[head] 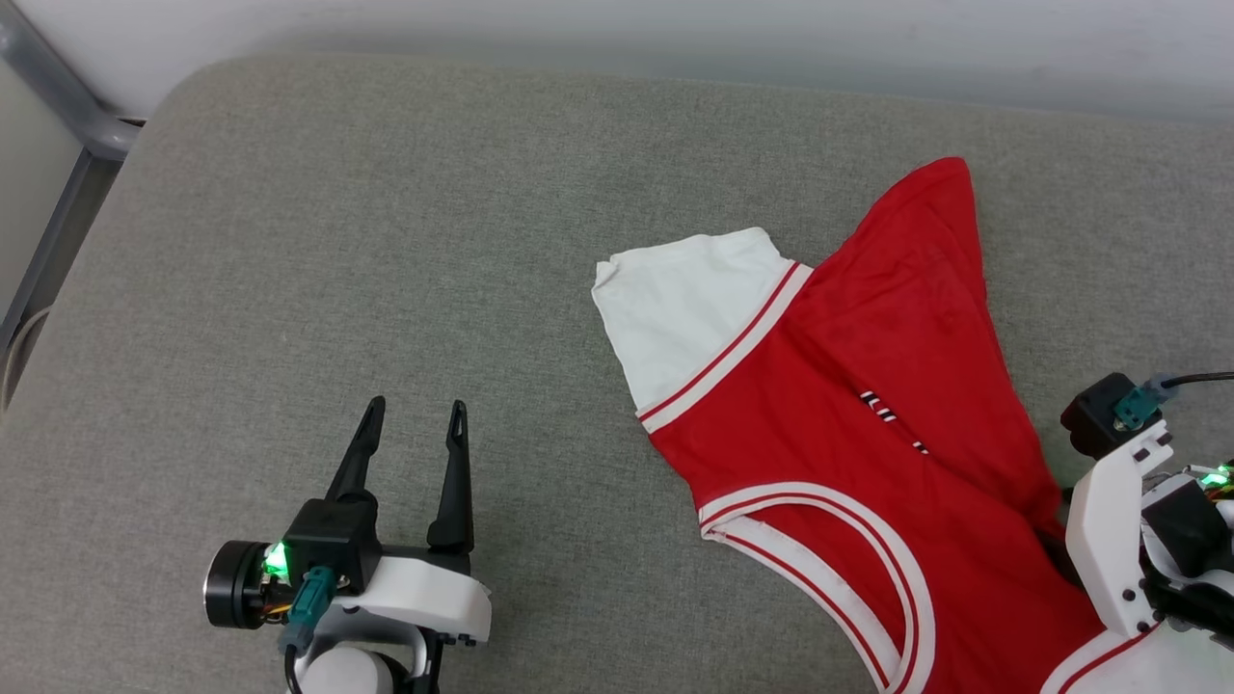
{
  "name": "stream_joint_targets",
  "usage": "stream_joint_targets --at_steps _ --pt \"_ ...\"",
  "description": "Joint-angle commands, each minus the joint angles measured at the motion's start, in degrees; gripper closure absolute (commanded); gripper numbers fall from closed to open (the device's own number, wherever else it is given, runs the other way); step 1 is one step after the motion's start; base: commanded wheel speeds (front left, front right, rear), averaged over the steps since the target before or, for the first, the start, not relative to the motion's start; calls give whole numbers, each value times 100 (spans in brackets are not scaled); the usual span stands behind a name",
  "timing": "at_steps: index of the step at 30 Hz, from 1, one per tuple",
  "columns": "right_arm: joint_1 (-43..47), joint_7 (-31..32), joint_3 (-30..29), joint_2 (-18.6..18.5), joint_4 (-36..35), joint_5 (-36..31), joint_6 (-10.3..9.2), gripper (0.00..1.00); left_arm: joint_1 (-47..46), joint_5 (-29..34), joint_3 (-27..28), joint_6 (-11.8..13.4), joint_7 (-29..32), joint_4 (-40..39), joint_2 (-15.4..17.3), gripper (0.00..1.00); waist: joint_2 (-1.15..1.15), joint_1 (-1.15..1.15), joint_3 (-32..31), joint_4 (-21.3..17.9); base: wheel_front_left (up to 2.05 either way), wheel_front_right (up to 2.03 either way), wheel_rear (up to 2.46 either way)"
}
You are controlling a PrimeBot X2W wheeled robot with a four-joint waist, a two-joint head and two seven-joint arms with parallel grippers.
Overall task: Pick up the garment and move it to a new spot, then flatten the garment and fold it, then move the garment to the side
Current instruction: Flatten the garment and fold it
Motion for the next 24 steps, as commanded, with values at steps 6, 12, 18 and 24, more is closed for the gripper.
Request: stream_joint_targets --at_steps 6,12,18,24 --pt "-64 -802 497 122 337 -43 2 100 78 8 79 72 -15 30 -4 0 0 0 -145 -116 0 0 0" --pt "-596 -1678 158 -98 176 -112 0 100 143 27 131 67 -15 13 -3 0 0 0 -321 -225 0 0 0" --pt "-1264 -1938 -99 -188 -7 -178 0 100 128 18 90 41 -15 -26 -4 0 0 0 -289 -208 0 0 0" --pt "-2170 -1805 -63 30 112 -425 0 100 -31 -29 12 49 -14 -67 -5 0 0 0 -41 -82 0 0 0"
